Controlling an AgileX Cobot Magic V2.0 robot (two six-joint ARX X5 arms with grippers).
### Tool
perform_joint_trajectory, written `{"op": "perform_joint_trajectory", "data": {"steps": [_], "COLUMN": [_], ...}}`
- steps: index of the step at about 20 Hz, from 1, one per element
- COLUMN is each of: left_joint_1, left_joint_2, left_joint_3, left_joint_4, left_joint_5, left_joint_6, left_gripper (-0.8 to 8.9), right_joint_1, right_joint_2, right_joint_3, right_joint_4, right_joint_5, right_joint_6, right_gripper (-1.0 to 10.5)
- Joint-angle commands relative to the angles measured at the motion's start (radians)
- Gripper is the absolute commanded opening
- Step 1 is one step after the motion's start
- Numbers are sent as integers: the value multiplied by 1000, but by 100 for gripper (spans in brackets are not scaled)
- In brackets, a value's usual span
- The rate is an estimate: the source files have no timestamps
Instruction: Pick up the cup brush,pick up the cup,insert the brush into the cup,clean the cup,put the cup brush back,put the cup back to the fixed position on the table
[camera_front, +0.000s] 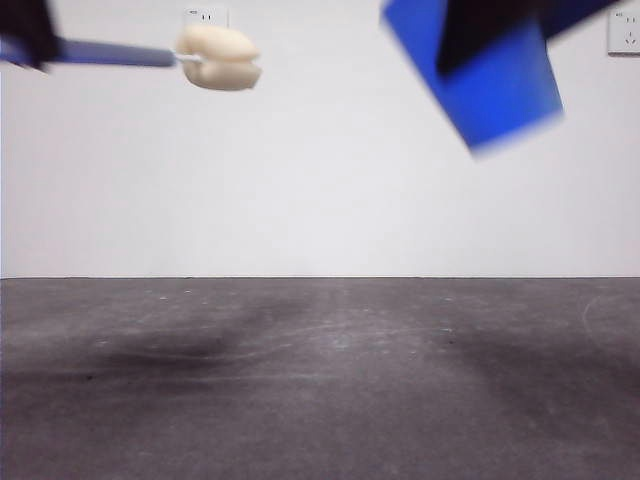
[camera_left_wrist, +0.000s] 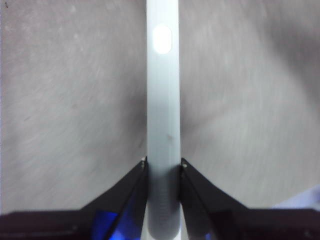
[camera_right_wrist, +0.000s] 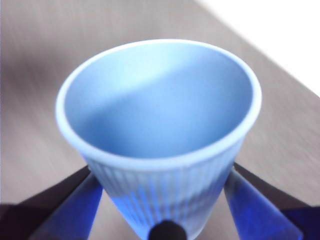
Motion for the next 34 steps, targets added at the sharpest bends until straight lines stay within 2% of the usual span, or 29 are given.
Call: {"op": "perform_joint_trajectory", "data": {"steps": [1, 4, 7, 12, 17, 24, 25, 26, 27, 28, 30, 34], "left_joint_1": [46, 89, 124, 153, 175, 185, 186, 187, 187, 186, 186, 187], "left_joint_2": [116, 296, 459, 666, 771, 822, 822, 822, 822, 822, 822, 785], "left_joint_3": [-7, -7, -7, -7, -7, -7, -7, -7, -7, -6, -6, -6], "left_joint_4": [93, 242, 392, 499, 595, 594, 591, 583, 575, 565, 542, 523], "left_joint_5": [0, 11, 89, 105, 113, 122, 137, 157, 164, 166, 190, 235], "left_joint_6": [-61, -89, -114, -145, -155, -154, -154, -154, -154, -151, -148, -90], "left_gripper": [-9, -9, -9, -9, -9, 2, 37, 172, 369, 523, 535, 535], "right_joint_1": [0, 0, 0, 0, 0, 0, 0, 0, 0, 0, 0, -11], "right_joint_2": [-94, -198, -287, -372, -373, -373, -368, -367, -362, -354, -333, -244], "right_joint_3": [25, 49, 60, 60, 60, 60, 60, 60, 60, 60, 60, 59], "right_joint_4": [48, 65, 62, 30, -29, -37, -37, -37, -37, -38, -39, -40], "right_joint_5": [-29, -33, -33, -31, -30, -29, -30, -30, -30, -30, -31, -33], "right_joint_6": [61, 64, 64, 59, 66, 82, 92, 107, 117, 126, 148, 201], "right_gripper": [-13, -13, -13, -13, -13, -13, -13, -13, -13, -13, -13, -13]}}
